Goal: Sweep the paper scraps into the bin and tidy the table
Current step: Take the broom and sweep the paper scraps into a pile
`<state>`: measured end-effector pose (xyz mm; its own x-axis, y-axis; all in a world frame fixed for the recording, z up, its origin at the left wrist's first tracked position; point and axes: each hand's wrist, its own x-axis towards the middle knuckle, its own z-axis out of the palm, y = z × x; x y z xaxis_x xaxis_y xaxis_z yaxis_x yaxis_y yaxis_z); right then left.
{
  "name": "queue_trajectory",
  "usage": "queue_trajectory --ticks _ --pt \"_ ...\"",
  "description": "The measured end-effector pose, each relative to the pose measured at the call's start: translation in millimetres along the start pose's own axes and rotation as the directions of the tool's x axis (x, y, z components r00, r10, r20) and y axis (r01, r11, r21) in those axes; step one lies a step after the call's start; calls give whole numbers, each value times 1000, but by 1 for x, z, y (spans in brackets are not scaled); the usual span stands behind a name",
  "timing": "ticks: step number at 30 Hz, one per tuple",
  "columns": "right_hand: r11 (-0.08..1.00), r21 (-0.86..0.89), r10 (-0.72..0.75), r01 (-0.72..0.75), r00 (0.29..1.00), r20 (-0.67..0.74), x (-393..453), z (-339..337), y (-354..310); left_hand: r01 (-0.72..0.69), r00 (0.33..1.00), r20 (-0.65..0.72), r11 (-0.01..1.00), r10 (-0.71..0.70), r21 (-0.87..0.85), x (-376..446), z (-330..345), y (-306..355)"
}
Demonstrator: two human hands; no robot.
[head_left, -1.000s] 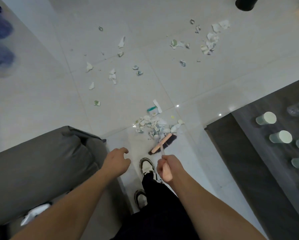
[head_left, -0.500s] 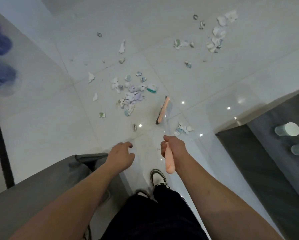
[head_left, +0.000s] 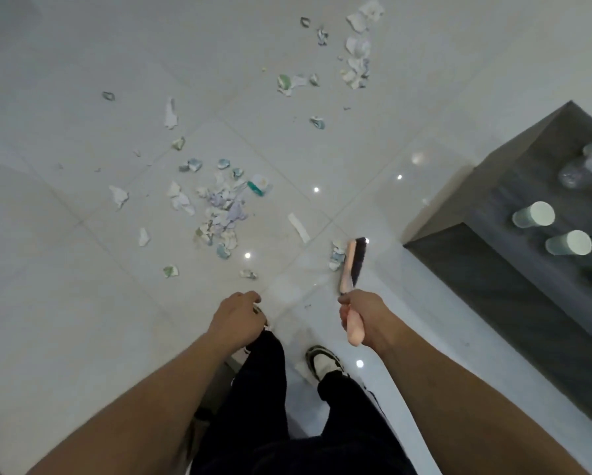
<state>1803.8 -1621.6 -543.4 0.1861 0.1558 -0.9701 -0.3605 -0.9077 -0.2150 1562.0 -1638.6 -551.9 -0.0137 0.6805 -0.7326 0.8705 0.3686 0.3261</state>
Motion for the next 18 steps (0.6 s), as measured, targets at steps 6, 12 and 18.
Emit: queue_trajectory --ticks 6,12,18 --pt "979 174 53 -109 952 302 -31 23 -19 -65 998 -6 994 66 90 43 -63 -18" --pt "993 34 -116 114 991 64 -51 69 -7 -140 990 -11 985 142 104 57 -90 -21" --pt "990 -40 -139 133 961 -240 -31 59 23 -145 989 28 984 142 105 56 -93 -47"
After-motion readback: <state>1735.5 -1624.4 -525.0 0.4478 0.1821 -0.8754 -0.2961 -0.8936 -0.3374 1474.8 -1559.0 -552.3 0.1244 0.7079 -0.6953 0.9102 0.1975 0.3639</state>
